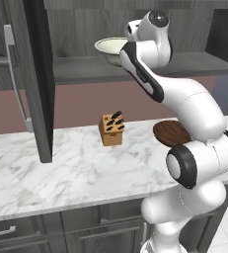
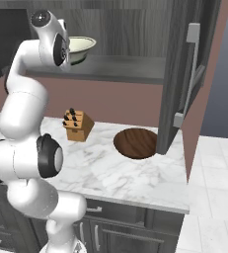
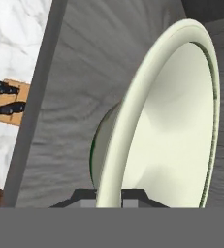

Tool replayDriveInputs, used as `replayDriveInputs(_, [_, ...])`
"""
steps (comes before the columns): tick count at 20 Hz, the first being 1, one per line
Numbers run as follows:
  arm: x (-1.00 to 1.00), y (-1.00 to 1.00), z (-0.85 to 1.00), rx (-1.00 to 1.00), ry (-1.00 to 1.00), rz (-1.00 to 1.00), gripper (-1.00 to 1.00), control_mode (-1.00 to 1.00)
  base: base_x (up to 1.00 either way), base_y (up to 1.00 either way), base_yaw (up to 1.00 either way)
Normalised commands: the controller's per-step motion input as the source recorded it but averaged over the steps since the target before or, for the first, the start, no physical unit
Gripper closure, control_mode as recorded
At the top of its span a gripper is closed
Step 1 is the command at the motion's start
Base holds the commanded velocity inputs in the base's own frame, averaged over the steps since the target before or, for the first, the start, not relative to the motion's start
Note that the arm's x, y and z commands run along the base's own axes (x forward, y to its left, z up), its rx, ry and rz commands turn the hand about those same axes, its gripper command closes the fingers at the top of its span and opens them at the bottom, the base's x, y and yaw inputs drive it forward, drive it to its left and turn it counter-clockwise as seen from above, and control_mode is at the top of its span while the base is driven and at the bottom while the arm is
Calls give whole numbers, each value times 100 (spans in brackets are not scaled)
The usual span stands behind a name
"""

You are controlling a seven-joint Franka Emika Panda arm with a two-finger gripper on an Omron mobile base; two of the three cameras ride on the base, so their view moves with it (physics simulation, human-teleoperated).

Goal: Open the cabinet. Pick the bowls from the counter and place them in the cabinet. Then close the cabinet.

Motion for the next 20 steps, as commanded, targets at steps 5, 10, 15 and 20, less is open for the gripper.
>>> replayDriveInputs(5, [44,6,0,0,0,0,100,-100,0,0,0])
replayDriveInputs(10, [39,6,0,0,0,0,100,-100,0,0,0])
replayDriveInputs(15, [20,2,0,0,0,0,-100,-100,0,0,0])
replayDriveInputs(20, [0,0,3,0,0,0,-100,-100,0,0,0])
